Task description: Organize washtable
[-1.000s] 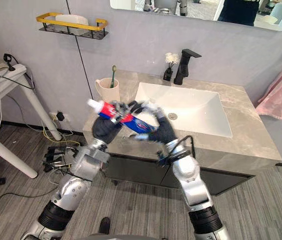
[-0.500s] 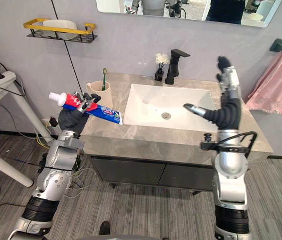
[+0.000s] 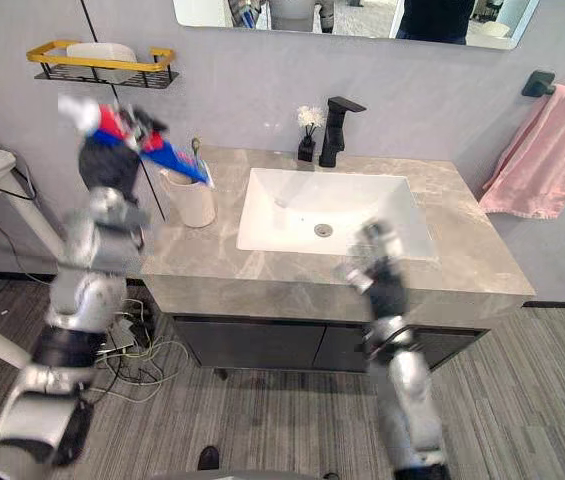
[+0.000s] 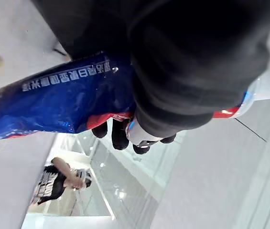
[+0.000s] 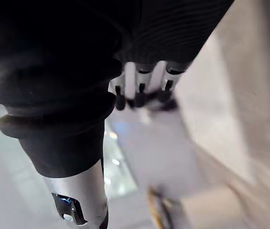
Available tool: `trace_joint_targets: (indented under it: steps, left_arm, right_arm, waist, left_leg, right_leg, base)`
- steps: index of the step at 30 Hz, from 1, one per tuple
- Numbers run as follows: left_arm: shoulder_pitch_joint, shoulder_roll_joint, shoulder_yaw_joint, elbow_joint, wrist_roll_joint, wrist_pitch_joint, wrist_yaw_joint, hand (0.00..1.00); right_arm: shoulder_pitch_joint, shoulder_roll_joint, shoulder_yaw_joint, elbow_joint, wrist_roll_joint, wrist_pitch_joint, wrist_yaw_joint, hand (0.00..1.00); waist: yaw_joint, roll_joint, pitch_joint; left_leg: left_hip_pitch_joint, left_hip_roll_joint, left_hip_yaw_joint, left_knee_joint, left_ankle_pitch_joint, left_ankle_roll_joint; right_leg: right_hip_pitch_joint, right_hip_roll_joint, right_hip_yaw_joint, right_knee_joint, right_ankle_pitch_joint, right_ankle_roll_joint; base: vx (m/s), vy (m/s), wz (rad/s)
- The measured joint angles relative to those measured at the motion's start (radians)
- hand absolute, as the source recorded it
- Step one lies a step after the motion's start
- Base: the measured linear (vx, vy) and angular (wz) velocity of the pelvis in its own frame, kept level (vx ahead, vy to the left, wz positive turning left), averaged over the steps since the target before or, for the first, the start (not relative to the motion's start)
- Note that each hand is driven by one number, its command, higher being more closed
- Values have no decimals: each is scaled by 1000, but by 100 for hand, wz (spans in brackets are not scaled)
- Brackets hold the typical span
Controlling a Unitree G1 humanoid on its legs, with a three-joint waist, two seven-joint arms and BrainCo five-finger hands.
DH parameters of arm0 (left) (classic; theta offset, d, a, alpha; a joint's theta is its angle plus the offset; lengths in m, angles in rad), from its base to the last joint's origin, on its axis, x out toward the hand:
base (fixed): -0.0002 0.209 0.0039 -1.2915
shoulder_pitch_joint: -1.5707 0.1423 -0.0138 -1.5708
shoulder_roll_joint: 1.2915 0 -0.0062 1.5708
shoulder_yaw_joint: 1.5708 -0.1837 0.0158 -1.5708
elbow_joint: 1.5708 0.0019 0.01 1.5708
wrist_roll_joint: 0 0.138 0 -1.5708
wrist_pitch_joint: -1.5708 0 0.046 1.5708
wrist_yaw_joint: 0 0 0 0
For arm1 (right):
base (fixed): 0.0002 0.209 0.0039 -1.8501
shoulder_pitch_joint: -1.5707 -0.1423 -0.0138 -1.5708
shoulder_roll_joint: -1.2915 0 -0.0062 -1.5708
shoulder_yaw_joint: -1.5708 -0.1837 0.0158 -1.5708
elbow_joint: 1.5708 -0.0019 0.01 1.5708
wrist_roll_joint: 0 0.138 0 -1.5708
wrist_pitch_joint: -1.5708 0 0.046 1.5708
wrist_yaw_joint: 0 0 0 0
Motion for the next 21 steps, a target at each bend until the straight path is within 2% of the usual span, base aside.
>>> trace_joint_targets:
  steps: [1,4,9,13,21]
  left_arm:
    - [-37,5,-23,10,38,-14,3,100]
    - [-59,22,-55,28,98,-18,7,100]
    - [-126,35,-75,140,145,-16,26,100]
    - [-141,62,-76,144,160,-16,27,100]
    - [-158,60,-78,176,200,-13,21,100]
  right_arm:
    - [15,2,10,11,27,12,19,0]
    - [27,0,42,12,43,22,53,0]
    - [39,-35,131,19,34,44,109,0]
    - [42,-35,124,19,1,46,125,0]
    - [20,-35,122,19,-10,46,126,0]
  waist:
    - [0,-15,0]
    - [0,-30,0]
    - [2,-66,3]
    - [2,-95,10]
    - [1,-111,45]
  left_leg:
    - [-4,0,-1,0,0,0]
    - [-19,0,-3,0,0,0]
    - [-44,5,-5,0,-3,-4]
    - [-55,5,-3,4,-1,-2]
    - [-59,8,-3,5,-2,-3]
  right_leg:
    - [-3,0,-1,0,0,0]
    - [-20,1,-2,2,0,0]
    - [-42,5,-2,-2,3,0]
    - [-53,5,0,-3,8,7]
    - [-55,8,0,-9,8,7]
  base:
    - [0,0,0]
    - [0,0,0]
    - [0,0,0]
    - [3,-4,-1]
    - [0,0,0]
